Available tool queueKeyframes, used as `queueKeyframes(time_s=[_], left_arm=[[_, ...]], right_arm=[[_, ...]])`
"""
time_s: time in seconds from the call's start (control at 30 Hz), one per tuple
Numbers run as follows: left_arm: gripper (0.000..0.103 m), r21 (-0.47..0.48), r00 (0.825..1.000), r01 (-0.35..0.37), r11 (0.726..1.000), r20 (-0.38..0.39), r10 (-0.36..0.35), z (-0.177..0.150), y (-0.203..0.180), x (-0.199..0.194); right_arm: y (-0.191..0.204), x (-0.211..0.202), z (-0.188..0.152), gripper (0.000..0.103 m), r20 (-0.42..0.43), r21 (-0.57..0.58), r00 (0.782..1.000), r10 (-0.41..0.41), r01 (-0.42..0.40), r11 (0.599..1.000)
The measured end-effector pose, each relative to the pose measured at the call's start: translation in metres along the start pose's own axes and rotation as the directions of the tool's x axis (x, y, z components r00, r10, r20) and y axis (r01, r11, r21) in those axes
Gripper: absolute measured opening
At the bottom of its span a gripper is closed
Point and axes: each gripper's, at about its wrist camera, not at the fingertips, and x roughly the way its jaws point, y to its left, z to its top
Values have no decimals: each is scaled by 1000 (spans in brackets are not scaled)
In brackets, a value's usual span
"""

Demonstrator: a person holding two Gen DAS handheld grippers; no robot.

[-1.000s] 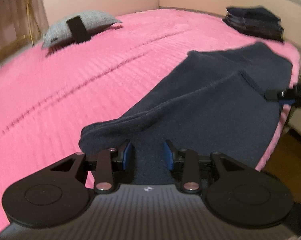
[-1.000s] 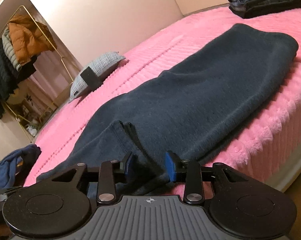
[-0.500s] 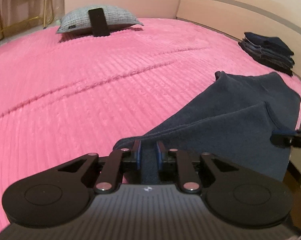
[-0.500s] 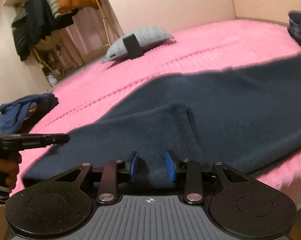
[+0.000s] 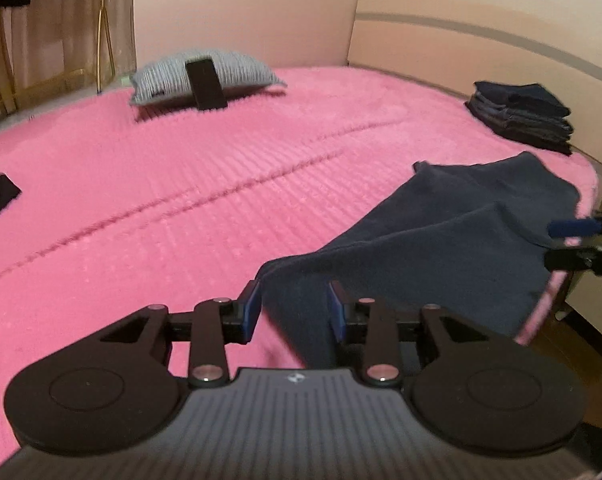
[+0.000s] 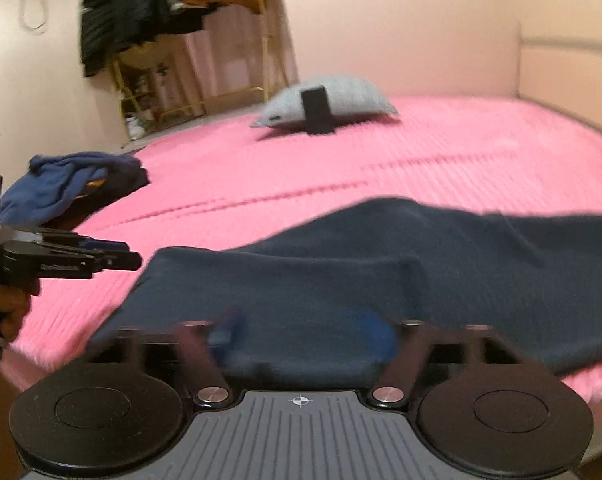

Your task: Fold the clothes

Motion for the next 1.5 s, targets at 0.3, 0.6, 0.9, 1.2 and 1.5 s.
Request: queueKeyframes(time_s=[0.3,0.6,0.9,1.2,1.5], left_arm=[[30,502,999,50,864,-10,-52,-50,-74,-26],[20,187,984,176,967,-71,-165,-16,-34,-18],[21,265,964,258,929,-134,-229,6,-19,-19],[23,270,946,318,909,-147,-288,16,-9,-18],[25,263,944,325,908,-145,-296,11,-2,-21]], right_arm=[[-10,0,-8,76,-41,61,999,-5,8,998],[29,-4,-5,76,-50,-110,987,152,-156,982],[64,33,-14,61,-221,-8,874,432,-445,896],[58,75,-11,44,-143,257,879,455,-411,875],[34,78,-12,44,-90,488,860,502,-402,775]])
